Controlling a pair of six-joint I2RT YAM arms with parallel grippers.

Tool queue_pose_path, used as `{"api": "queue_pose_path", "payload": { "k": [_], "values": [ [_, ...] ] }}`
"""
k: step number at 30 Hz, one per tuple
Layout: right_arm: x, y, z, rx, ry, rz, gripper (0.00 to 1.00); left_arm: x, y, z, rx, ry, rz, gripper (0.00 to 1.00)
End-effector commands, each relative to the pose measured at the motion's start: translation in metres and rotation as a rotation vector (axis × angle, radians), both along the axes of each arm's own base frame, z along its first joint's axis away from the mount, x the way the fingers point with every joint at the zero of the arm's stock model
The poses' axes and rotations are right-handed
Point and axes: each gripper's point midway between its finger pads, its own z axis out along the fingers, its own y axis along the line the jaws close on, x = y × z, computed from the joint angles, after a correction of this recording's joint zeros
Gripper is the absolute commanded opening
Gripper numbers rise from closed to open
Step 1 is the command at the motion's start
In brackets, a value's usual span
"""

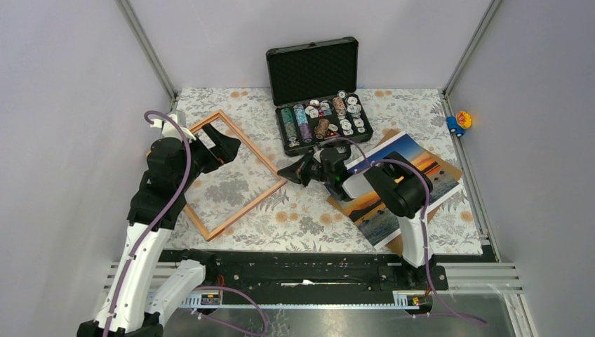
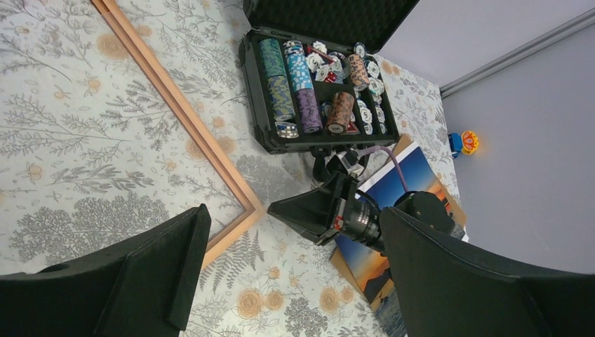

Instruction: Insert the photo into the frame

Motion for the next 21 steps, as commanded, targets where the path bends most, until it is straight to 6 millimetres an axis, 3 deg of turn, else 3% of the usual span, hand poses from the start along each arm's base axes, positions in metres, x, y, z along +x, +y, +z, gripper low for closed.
{"api": "queue_pose_path", "payload": {
  "k": [1, 5, 10, 15, 21],
  "values": [
    [0.011, 0.026, 0.011, 0.047, -0.054, 0.013, 0.00, 0.005, 0.004, 0.030, 0.028, -0.090, 0.011, 0.99],
    [0.016, 0.036, 0.006, 0.065, -0.052, 0.003, 0.00, 0.016, -0.001, 0.021, 0.065, -0.068, -0.024, 0.99],
    [0.015, 0.046, 0.004, 0.114, -0.032, 0.005, 0.00, 0.028, -0.024, -0.002, 0.095, 0.022, -0.165, 0.99],
    [0.013, 0.045, 0.011, 0.133, -0.028, -0.008, 0.00, 0.036, -0.037, -0.015, 0.130, 0.060, -0.249, 0.99],
    [0.010, 0.046, 0.020, 0.164, -0.010, 0.000, 0.00, 0.042, -0.049, -0.015, 0.189, 0.038, -0.280, 0.99]
  ]
}}
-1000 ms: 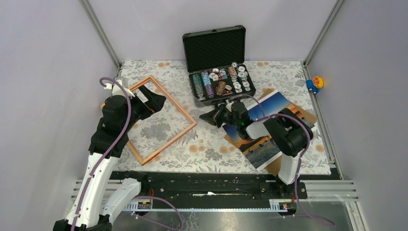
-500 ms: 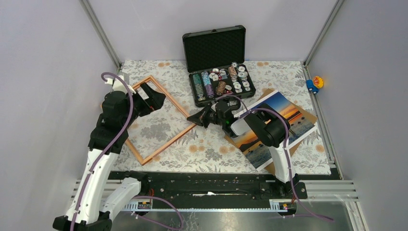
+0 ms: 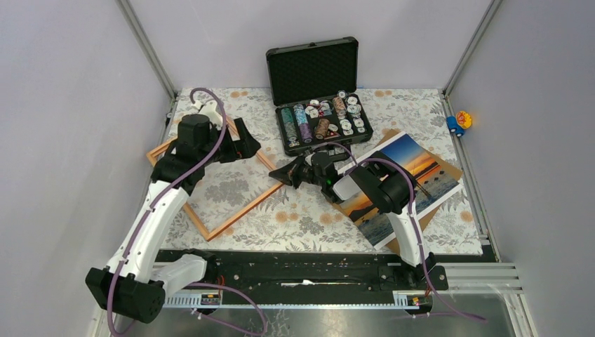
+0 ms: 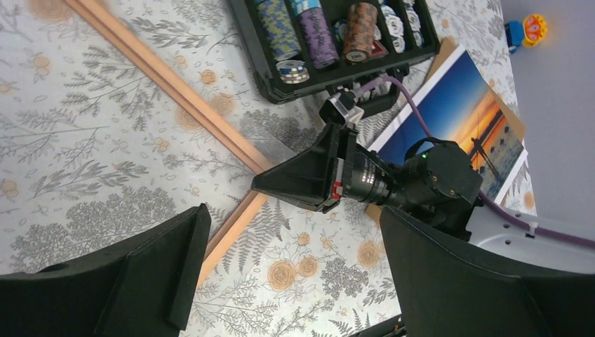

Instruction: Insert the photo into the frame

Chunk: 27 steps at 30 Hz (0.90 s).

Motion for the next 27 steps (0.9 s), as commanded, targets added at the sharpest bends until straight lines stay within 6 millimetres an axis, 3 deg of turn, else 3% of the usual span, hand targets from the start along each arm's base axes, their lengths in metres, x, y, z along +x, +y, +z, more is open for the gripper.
{"api": "queue_pose_path", "payload": {
  "k": [1, 7, 18, 22, 27],
  "values": [
    [0.005, 0.010, 0.041, 0.115, -0.049, -0.004, 0.00, 0.007, -0.016, 0.038, 0.019, -0.139, -0.074, 0.99],
    [0.007, 0.016, 0.056, 0.184, -0.043, -0.003, 0.00, 0.012, -0.027, 0.038, 0.018, -0.173, -0.115, 0.99],
    [0.012, 0.037, 0.071, 0.267, -0.045, 0.010, 0.00, 0.011, -0.006, 0.028, 0.068, -0.233, -0.023, 0.99],
    [0.010, 0.036, 0.053, 0.177, -0.059, -0.005, 0.00, 0.011, -0.003, 0.025, 0.074, -0.231, -0.010, 0.99],
    [0.013, 0.038, 0.036, 0.184, -0.036, -0.018, 0.00, 0.009, 0.001, 0.030, 0.070, -0.259, 0.013, 0.99]
  ]
}}
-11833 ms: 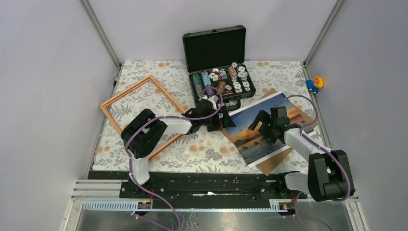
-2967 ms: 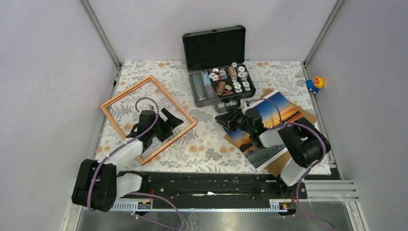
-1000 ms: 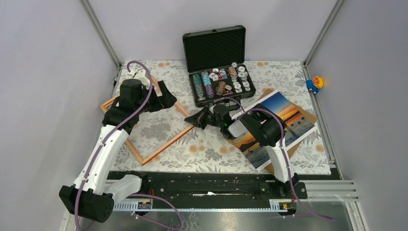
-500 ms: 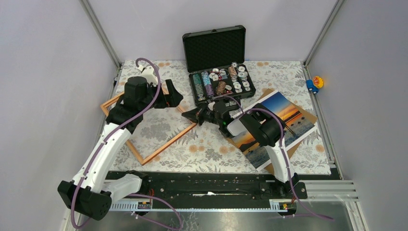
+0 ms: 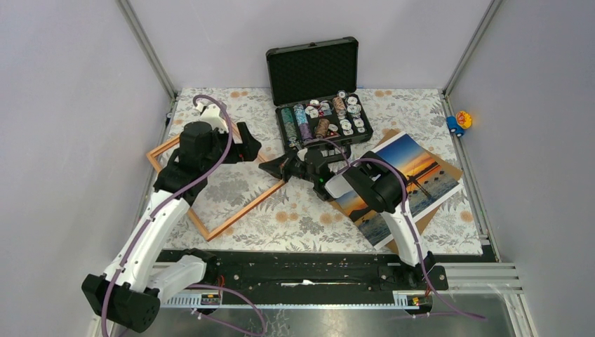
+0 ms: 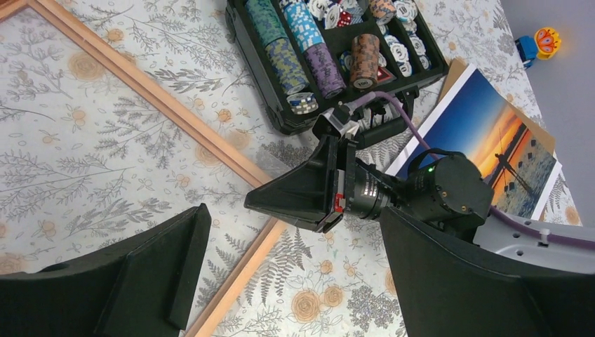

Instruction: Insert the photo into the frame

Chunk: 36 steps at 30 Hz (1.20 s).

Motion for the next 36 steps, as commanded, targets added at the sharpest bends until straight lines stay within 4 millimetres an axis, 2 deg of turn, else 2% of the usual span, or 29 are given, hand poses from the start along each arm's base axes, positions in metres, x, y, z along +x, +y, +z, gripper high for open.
{"api": "queue_pose_path", "payload": {
  "k": [1, 15, 29, 36],
  "values": [
    [0.002, 0.008, 0.000, 0.061, -0.012, -0.011, 0.00, 0.004, 0.005, 0.024, -0.018, -0.109, 0.024, 0.99],
    [0.008, -0.004, 0.014, 0.202, 0.063, -0.066, 0.00, 0.004, 0.008, 0.023, -0.043, -0.105, 0.024, 0.99],
    [0.014, 0.021, 0.003, 0.186, 0.097, -0.057, 0.00, 0.005, 0.010, 0.020, -0.053, -0.098, 0.029, 0.99],
    [0.012, 0.018, 0.000, 0.190, 0.121, -0.064, 0.00, 0.005, 0.010, 0.019, -0.057, -0.094, 0.027, 0.99]
  ]
}}
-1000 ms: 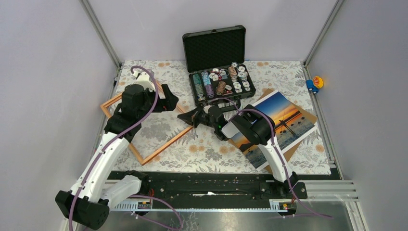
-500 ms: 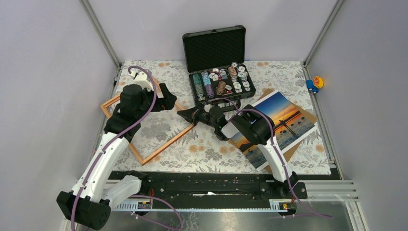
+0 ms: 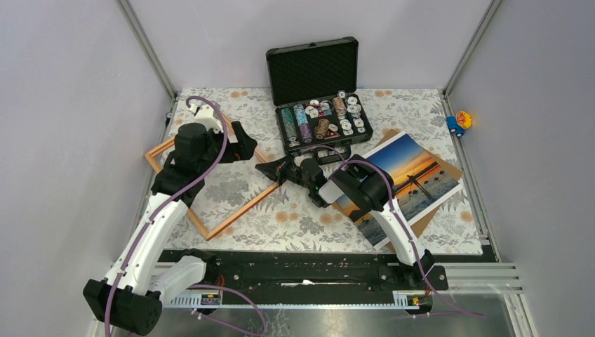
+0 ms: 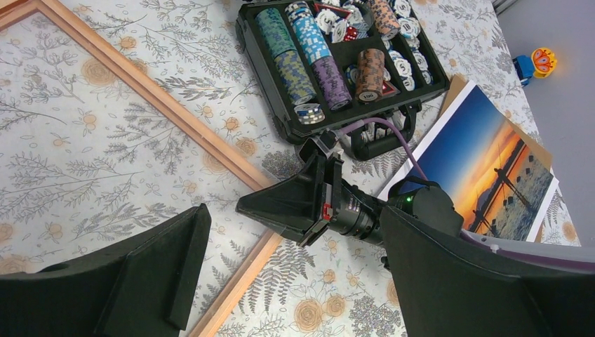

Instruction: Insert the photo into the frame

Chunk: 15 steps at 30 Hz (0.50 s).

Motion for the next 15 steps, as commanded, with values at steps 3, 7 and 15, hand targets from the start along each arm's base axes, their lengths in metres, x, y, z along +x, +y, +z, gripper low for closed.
{"api": "queue_pose_path", "payload": {
  "k": [3, 7, 15],
  "values": [
    [0.002, 0.003, 0.016, 0.051, 0.018, 0.002, 0.00, 0.002, -0.001, 0.017, -0.035, -0.067, -0.006, 0.99],
    [0.000, 0.005, 0.002, -0.072, -0.028, -0.002, 0.14, 0.002, -0.001, 0.017, -0.038, -0.066, -0.007, 0.99],
    [0.002, 0.023, -0.009, -0.240, -0.103, -0.019, 0.42, 0.001, 0.001, 0.017, -0.046, -0.069, -0.006, 0.99]
  ]
}}
